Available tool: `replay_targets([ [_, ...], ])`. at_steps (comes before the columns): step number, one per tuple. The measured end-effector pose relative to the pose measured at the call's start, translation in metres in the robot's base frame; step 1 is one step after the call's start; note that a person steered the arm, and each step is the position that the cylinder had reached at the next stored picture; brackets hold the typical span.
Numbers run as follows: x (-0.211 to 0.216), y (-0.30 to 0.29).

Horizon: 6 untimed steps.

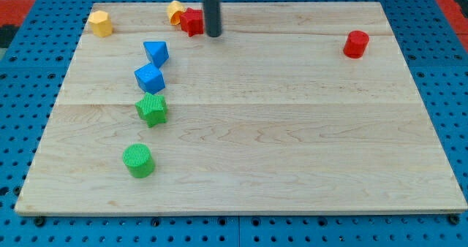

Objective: Place the red circle at the top center of the board

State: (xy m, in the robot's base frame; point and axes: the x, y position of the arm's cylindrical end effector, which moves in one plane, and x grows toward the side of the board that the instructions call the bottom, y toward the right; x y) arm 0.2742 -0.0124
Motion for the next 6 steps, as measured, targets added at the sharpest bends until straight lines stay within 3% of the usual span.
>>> replay_targets([
  [1, -0.012, 0.052],
  [2, -0.081, 0.045],
  [3, -0.081, -0.050],
  [4, -0.082, -0.101],
  [6, -0.056, -0.127],
])
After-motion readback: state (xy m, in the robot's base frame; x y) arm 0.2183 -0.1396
